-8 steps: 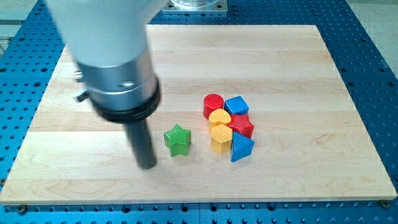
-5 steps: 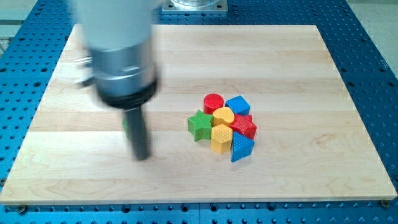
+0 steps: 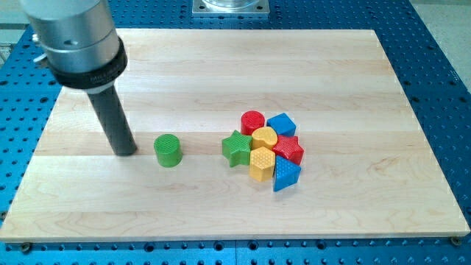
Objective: Push the green circle into the green star
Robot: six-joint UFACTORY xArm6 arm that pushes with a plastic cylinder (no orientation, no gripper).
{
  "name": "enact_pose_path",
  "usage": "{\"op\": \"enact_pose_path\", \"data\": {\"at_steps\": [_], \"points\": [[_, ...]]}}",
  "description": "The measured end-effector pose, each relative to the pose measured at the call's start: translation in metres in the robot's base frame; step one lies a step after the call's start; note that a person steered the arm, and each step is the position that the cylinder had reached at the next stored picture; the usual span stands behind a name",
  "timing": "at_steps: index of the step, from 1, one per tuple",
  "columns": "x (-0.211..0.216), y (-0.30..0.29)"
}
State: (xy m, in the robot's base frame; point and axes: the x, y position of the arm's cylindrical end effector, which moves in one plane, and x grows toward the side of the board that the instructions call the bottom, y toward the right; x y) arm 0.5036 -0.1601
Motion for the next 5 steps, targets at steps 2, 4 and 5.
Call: {"op": "enact_pose_path", "data": {"at_steps": [2,4,5], "points": [[0.006,0.063],[-0.008,0.102],[-0.002,0.105]]}}
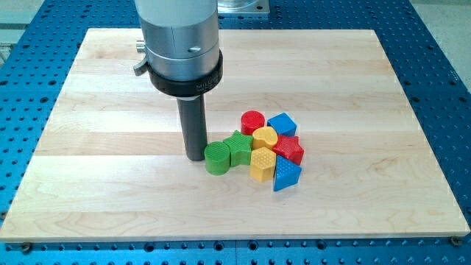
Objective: Push the green circle into the green star
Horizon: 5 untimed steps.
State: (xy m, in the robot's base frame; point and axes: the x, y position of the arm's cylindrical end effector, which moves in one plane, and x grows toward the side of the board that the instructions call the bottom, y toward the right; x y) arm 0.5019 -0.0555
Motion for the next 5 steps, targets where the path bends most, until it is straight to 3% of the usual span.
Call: {"op": "enact_pose_path", "data": {"at_steps": [3,4,5], "points": [[0.007,0.010],[0.051,-0.005],[0.080,0.024]]}}
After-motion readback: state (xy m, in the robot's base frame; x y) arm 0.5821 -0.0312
